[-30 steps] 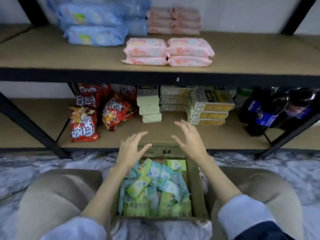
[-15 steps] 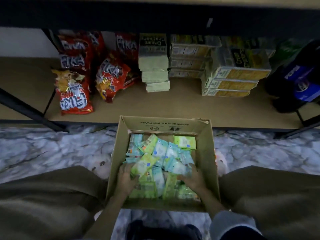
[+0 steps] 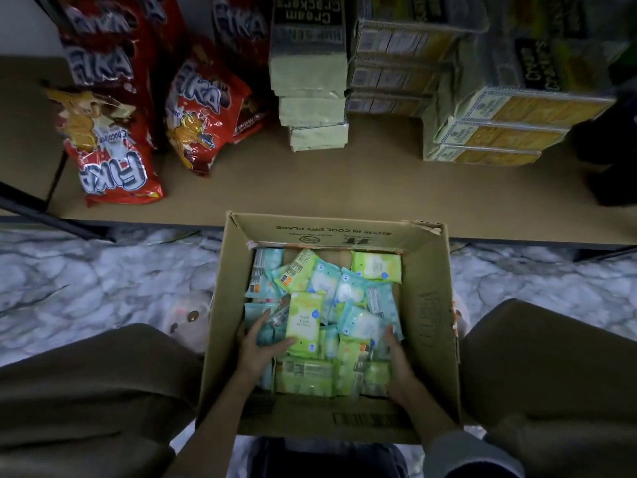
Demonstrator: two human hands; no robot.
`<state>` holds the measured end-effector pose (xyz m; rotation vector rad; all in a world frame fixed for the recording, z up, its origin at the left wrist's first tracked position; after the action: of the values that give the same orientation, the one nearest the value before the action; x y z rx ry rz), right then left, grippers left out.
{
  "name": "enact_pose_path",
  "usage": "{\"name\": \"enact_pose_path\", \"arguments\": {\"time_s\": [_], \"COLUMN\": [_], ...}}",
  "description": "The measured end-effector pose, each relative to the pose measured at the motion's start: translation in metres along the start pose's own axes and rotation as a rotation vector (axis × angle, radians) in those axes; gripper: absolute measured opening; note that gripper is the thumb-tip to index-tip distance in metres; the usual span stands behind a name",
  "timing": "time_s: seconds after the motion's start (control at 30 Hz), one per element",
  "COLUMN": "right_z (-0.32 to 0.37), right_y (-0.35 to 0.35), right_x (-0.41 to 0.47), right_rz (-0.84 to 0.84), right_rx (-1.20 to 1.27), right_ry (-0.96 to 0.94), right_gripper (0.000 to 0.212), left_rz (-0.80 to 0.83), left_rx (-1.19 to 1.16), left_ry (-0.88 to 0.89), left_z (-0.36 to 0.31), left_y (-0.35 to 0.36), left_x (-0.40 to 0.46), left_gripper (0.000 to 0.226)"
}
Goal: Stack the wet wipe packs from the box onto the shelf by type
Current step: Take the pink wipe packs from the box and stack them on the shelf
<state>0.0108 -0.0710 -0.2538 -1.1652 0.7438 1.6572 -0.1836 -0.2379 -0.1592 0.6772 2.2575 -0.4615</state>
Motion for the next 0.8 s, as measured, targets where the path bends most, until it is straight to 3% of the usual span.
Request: {"name": "enact_pose_path", "arguments": {"time_s": [0.13, 0.23, 0.3, 0.37, 0.47, 0.53, 0.63, 0.7, 0.8], "right_z": [0.026, 0.052, 0.076, 0.099, 0.119, 0.118, 0.092, 0.068, 0.034], "right_y": [0.02, 0.035, 0.052, 0.063, 0.065, 0.062, 0.052, 0.044, 0.042], "right_x": [-0.056, -0.055, -0.068, -0.083, -0.092, -0.089, -0.084, -0.08, -0.079], "right_rz": [0.03, 0.105, 0.168, 0.244, 0.353, 0.284, -0.024, -0.142, -0.087], "right_rx": [0.111, 0.144, 0.144, 0.217, 0.319, 0.172, -0.157, -0.273, -0.461], "right_ry": [0.098, 0.027, 0.03, 0.006, -0.097, -0.152, -0.15, -0.078, -0.004], "right_gripper": [0.051, 0.043, 0.039, 0.036, 0.036, 0.028, 0.012, 0.025, 0.054], "left_rz": [0.03, 0.077, 0.108, 0.202, 0.275, 0.191, -0.032, 0.034, 0.219], "left_rx": [0.116, 0.112, -0.081, -0.31, -0.305, -0.215, -0.106, 0.003, 0.061], "left_ry": [-0.075, -0.125, -0.105, -0.077, -0.012, 0.007, -0.065, -0.189, -0.251], "left_z": [0.007, -0.001, -0.015, -0.036, -0.055, -0.052, -0.026, -0.01, 0.009], "left_y": [0.0, 0.011, 0.019, 0.027, 0.03, 0.023, 0.006, 0.003, 0.006], "left_x": [0.011, 0.016, 0.018, 0.013, 0.007, 0.008, 0.01, 0.005, 0.001], "left_gripper": [0.043, 0.027, 0.024, 0.033, 0.048, 0.048, 0.043, 0.041, 0.063]}}
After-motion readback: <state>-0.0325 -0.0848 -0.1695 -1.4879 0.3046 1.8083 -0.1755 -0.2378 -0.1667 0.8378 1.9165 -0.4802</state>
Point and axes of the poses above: each hand's wrist, its own x-axis towards the middle knuckle, its own y-axis out of the palm, z = x × y, the point moved 1 cm from there along x, towards the middle knuckle, and after that the axes turned 1 degree about y, right-handed, at the moved point
